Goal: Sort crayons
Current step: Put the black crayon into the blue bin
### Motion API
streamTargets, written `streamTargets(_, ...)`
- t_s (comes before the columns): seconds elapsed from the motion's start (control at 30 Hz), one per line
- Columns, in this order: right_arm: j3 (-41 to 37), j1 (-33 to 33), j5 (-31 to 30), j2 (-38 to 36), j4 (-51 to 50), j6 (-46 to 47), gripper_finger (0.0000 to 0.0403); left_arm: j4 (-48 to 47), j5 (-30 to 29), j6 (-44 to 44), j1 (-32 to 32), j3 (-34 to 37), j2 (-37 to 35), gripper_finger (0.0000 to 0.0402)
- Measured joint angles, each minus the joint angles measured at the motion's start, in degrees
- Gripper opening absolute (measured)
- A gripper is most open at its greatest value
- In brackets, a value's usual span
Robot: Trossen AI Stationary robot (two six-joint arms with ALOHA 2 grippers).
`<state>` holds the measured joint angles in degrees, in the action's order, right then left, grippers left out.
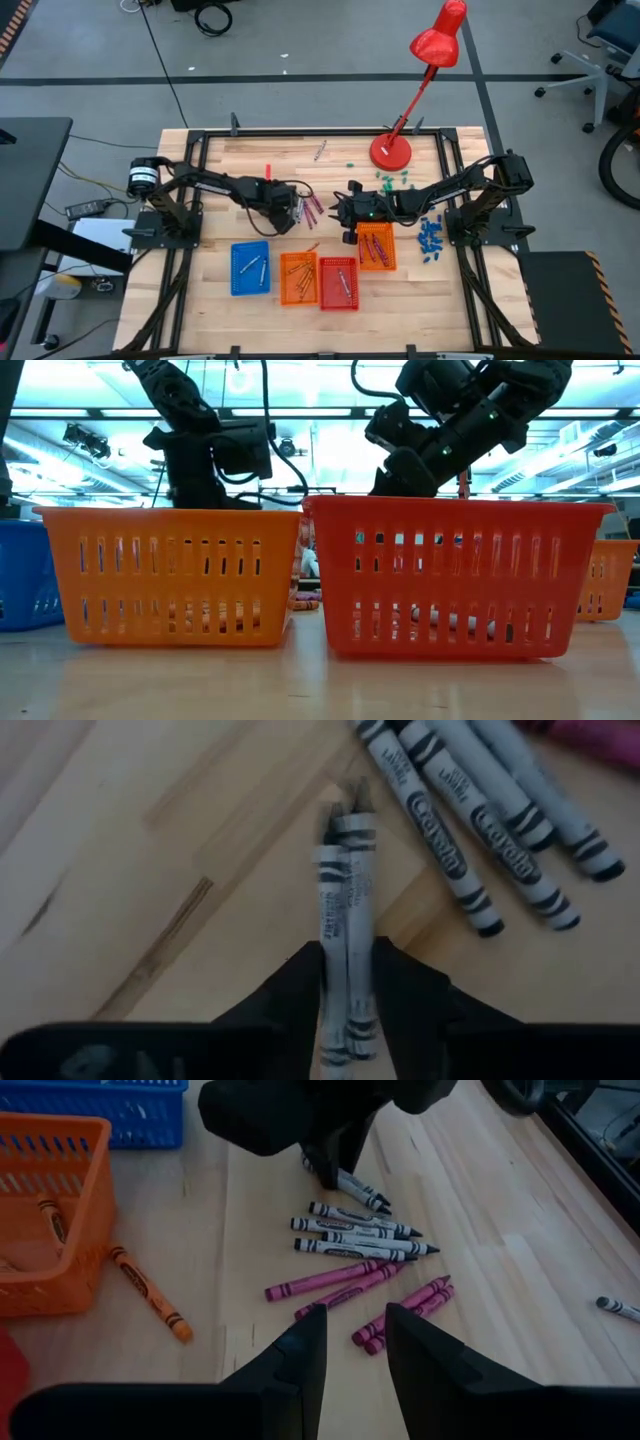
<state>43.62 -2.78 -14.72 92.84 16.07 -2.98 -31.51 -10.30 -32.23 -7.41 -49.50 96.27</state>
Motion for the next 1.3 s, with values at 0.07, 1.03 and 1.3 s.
streamTargets(0.07, 0.00, -0.18, 0.00, 0.00, 0.16, -0.05, 0.0110, -0.49, 0.41, 0.64, -0.28, 0.04, 0.02, 0.0085)
streamTargets(1.03, 0.00, -0.51, -0.03, -0.02, 0.61, -0.22, 0.0110, -4.22, -1.62, 1.35, -0.40, 0.56, -5.90, 0.0043)
streamTargets(1.3, 0.00, -0.51, -0.04, -0.02, 0.61, -0.20, 0.0110, -3.91, -1.64, 1.40, -0.40, 0.44, -5.61, 0.0043)
